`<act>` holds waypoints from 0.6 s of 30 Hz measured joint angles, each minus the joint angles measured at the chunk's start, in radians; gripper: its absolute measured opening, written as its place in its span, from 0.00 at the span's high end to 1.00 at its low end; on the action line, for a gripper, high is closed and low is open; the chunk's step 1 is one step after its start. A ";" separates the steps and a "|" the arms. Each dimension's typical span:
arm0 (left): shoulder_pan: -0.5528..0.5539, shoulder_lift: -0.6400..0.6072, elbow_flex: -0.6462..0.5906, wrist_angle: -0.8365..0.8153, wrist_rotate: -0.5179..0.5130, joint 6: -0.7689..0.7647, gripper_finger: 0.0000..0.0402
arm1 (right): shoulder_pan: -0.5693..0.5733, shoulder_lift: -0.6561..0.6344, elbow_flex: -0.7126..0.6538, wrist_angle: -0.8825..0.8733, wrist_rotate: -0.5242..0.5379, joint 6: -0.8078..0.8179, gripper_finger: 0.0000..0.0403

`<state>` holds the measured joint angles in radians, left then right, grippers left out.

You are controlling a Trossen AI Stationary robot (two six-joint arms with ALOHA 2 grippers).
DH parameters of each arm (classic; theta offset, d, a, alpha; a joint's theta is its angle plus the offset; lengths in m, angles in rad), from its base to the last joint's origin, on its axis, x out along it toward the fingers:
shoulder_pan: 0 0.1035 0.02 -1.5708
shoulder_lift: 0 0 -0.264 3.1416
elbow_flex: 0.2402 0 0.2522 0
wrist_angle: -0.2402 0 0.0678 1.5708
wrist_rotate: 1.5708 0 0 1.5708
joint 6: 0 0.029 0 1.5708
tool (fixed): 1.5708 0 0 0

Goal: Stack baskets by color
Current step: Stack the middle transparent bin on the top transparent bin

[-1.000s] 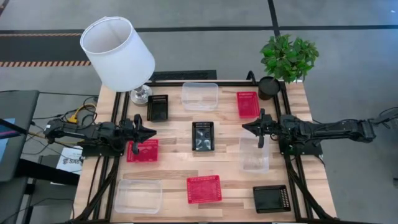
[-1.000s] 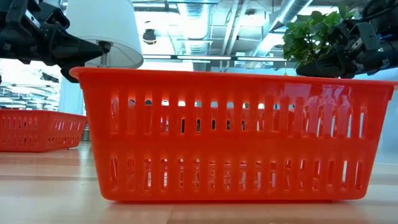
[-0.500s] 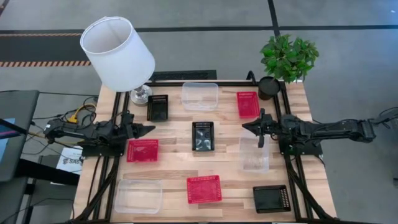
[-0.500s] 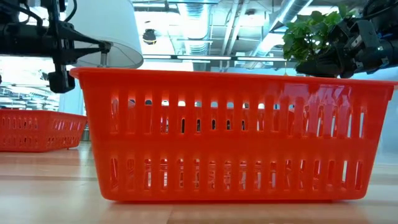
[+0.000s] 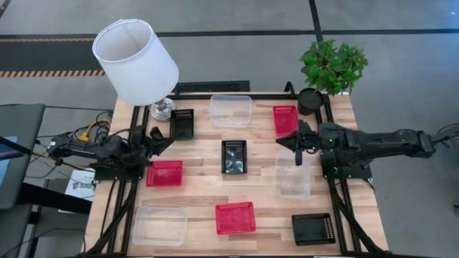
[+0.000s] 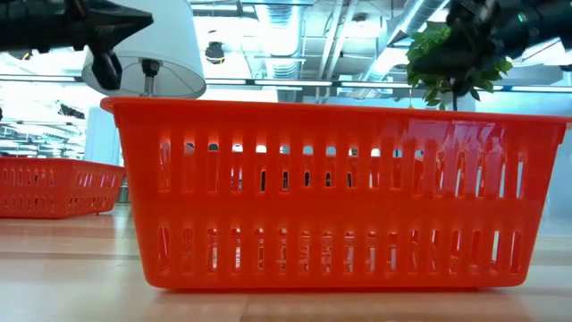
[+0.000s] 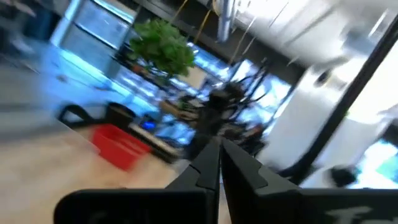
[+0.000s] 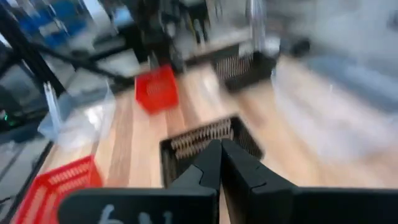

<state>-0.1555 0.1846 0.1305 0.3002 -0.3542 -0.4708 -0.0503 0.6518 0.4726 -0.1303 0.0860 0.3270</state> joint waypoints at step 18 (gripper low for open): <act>0.000 0.423 0.433 -0.424 -0.157 0.433 0.66 | 0.224 0.501 0.622 -1.263 -0.022 1.057 0.80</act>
<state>-0.1551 0.6078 0.5634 -0.1234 -0.5114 -0.0376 0.1740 1.1530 1.0942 -1.3938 0.0636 1.3837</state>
